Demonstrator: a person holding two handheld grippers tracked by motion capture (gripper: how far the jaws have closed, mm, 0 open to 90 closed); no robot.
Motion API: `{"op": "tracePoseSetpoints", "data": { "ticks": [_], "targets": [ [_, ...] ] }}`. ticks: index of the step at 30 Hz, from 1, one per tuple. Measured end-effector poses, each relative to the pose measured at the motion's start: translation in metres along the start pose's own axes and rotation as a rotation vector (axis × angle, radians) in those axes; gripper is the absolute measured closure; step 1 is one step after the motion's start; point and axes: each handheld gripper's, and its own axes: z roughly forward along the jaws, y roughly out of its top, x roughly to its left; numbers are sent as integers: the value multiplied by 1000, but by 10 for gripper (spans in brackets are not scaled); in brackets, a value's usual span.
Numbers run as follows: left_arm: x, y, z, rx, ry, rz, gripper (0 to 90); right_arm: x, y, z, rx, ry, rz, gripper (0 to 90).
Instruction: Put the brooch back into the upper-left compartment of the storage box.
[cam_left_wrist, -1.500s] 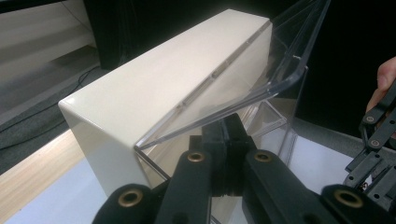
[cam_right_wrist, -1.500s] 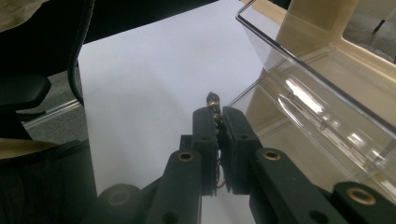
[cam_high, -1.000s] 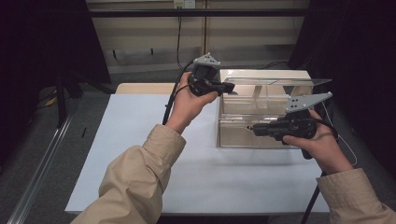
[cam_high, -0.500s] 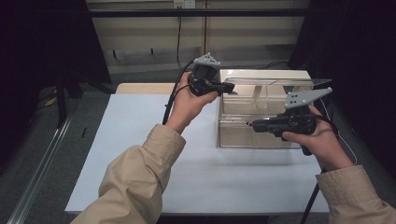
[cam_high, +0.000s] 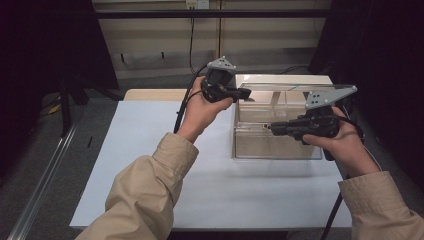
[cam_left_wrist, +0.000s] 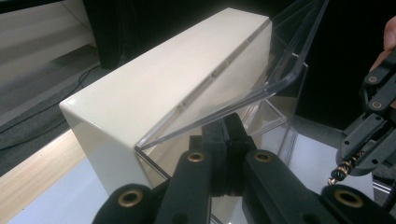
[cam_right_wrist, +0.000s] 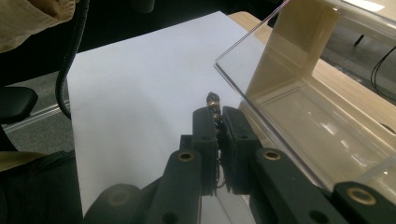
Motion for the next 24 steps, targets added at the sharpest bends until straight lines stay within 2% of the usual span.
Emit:
{"op": "tracePoseSetpoints", "data": {
  "ticks": [24],
  "targets": [
    [0, 0, 0, -1, -4, -1, 900, -10, 13, 0, -8, -44, 2, 850]
  ]
}}
